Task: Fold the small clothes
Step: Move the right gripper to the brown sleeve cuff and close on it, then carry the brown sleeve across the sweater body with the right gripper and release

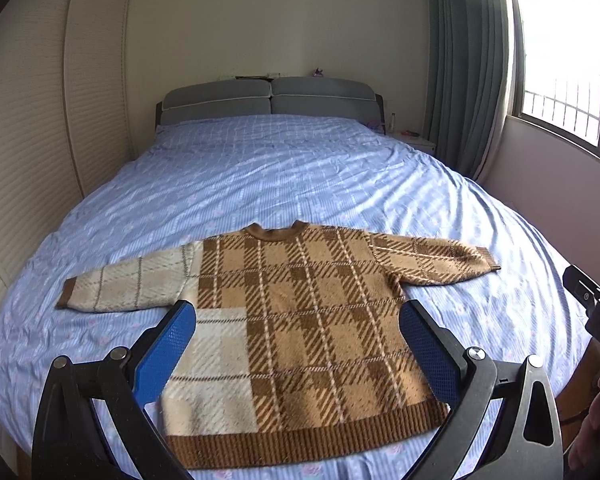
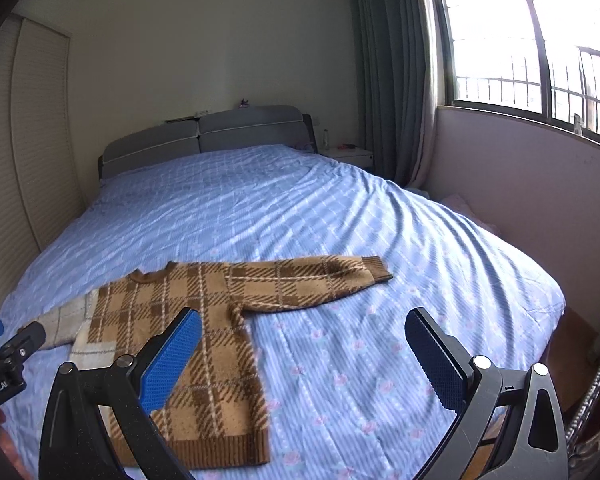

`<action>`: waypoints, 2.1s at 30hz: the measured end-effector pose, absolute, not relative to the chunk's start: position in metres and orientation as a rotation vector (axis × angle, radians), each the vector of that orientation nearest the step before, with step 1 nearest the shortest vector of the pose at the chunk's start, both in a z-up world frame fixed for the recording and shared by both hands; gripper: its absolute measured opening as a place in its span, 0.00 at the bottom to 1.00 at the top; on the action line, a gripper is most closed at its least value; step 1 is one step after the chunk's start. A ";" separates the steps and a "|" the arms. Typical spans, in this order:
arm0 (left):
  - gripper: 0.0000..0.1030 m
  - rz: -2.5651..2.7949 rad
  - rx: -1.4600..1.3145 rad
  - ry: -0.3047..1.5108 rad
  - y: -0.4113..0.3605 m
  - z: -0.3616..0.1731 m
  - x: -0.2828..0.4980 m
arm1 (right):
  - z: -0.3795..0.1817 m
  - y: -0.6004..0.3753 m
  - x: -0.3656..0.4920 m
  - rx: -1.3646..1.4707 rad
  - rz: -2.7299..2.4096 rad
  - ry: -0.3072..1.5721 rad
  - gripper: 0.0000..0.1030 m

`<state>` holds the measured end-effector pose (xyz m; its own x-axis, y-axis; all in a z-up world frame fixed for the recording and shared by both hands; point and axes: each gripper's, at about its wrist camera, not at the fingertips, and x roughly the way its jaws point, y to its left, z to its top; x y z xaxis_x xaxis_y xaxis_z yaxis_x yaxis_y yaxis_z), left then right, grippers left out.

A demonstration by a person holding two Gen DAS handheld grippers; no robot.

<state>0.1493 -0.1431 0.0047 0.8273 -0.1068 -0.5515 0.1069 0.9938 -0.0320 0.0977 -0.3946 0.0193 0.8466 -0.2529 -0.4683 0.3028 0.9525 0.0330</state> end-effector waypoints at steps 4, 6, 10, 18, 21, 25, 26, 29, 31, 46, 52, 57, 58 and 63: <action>1.00 -0.126 -0.022 0.582 -0.170 -0.002 0.183 | 0.009 -0.431 0.130 0.134 -0.334 0.477 0.99; 1.00 -0.125 -0.032 0.591 -0.183 -0.010 0.202 | 0.003 -0.452 0.146 0.174 -0.331 0.477 0.99; 1.00 -0.104 -0.053 0.603 -0.213 -0.028 0.239 | -0.011 -0.488 0.179 0.243 -0.340 0.481 0.82; 1.00 -0.083 -0.067 0.610 -0.278 -0.064 0.296 | -0.076 -0.553 0.248 0.404 -0.386 0.556 0.62; 1.00 -0.070 -0.065 0.603 -0.293 -0.073 0.310 | -0.101 -0.579 0.267 0.522 -0.379 0.578 0.61; 1.00 -0.061 -0.033 0.598 -0.312 -0.085 0.328 | -0.126 -0.600 0.289 0.603 -0.386 0.593 0.59; 1.00 -0.059 -0.021 0.598 -0.318 -0.088 0.332 | -0.132 -0.605 0.294 0.618 -0.385 0.600 0.55; 1.00 -0.059 0.002 0.605 -0.332 -0.095 0.346 | -0.147 -0.616 0.308 0.667 -0.386 0.623 0.49; 1.00 -0.055 0.006 0.614 -0.338 -0.100 0.354 | -0.157 -0.622 0.315 0.685 -0.388 0.641 0.47; 1.00 -0.056 0.041 0.643 -0.350 -0.110 0.363 | -0.189 -0.660 0.339 0.873 -0.283 0.572 0.11; 1.00 -0.017 0.012 0.628 -0.311 -0.093 0.359 | -0.129 -0.615 0.332 0.693 -0.248 0.485 0.11; 1.00 0.043 -0.043 0.617 -0.255 -0.074 0.355 | -0.075 -0.557 0.338 0.575 -0.140 0.407 0.11; 1.00 0.052 -0.055 0.614 -0.242 -0.070 0.353 | -0.066 -0.544 0.338 0.554 -0.108 0.396 0.11; 1.00 0.118 -0.092 0.607 -0.172 -0.055 0.337 | -0.033 -0.460 0.348 0.459 0.029 0.371 0.11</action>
<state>0.3368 -0.1715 -0.0546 0.8150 0.0830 -0.5735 -0.1372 0.9892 -0.0519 0.3483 -0.4597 -0.0326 0.9326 0.1098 -0.3437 0.0556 0.8974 0.4376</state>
